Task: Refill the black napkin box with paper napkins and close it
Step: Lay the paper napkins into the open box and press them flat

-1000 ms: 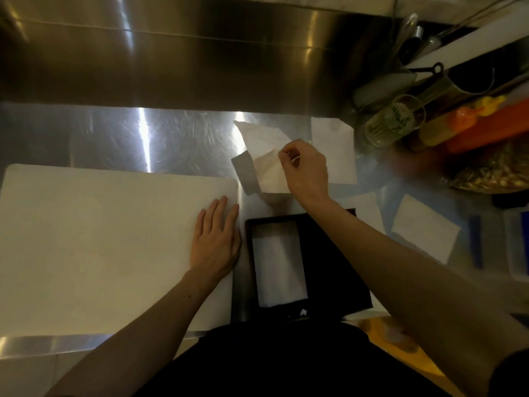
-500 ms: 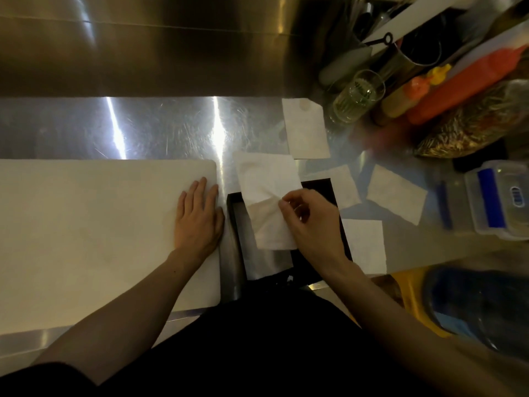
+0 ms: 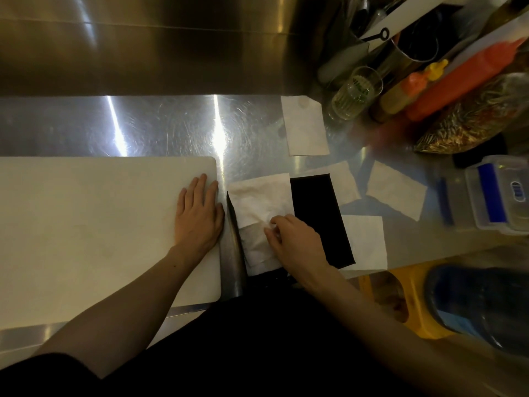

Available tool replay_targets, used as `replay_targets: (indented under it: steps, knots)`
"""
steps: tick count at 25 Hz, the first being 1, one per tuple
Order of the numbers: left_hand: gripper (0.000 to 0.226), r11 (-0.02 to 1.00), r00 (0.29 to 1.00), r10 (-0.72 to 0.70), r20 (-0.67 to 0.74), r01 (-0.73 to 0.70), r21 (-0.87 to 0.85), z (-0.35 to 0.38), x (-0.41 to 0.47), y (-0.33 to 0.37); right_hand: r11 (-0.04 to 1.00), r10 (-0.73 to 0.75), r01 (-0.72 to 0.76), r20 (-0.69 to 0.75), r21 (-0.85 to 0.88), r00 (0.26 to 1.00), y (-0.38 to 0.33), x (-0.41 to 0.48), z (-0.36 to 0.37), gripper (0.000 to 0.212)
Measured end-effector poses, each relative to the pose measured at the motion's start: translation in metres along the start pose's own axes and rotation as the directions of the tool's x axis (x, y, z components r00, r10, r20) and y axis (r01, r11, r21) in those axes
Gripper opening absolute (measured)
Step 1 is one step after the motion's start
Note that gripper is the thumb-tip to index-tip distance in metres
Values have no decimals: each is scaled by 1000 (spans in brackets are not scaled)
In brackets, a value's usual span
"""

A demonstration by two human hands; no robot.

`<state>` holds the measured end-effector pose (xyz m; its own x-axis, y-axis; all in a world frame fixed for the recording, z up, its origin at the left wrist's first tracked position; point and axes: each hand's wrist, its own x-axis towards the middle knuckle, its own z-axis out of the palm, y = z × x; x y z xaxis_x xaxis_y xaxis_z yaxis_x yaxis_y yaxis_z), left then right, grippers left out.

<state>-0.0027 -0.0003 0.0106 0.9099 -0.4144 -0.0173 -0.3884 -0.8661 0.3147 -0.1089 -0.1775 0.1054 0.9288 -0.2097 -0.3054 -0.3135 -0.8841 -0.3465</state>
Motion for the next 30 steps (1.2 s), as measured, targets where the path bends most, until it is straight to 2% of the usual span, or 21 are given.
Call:
replay_targets:
  steps: [5,7,8,10,12,13,19,22,28,30]
  knots:
    - [50,1000,1000,11,-11,-11,1,2,1,-1,974,-20,64,201,-217,979,-5,9,-5,19]
    - [50,1000,1000,8,-12,-8,2,3,1,-2,965,-4,59,213,-255,977,-8,12,-7,17]
    - [50,1000,1000,9,-11,-9,3,4,1,-2,969,-23,64,170,-239,985,-11,12,-9,15]
    - [50,1000,1000,12,-6,-12,6,4,1,-2,973,-126,122,-10,-194,992,-16,12,-10,7]
    - [51,1000,1000,10,-1,-10,6,4,1,-2,954,-228,192,-143,-230,963,-20,16,-3,22]
    - [51,1000,1000,8,0,-8,4,4,1,-2,943,-252,210,-141,-259,957,-19,20,2,28]
    - [49,1000,1000,15,-2,-15,-6,3,1,-1,911,-252,257,57,-323,966,-5,30,32,59]
    - [49,1000,1000,7,9,-7,-15,2,1,-2,887,-205,258,176,-382,963,1,33,49,75]
    - [50,1000,1000,6,4,-6,-20,2,0,-1,859,-173,299,315,-416,933,10,34,60,89]
    - [49,1000,1000,4,0,-4,-15,3,0,-1,863,-182,312,332,-397,926,9,31,56,88]
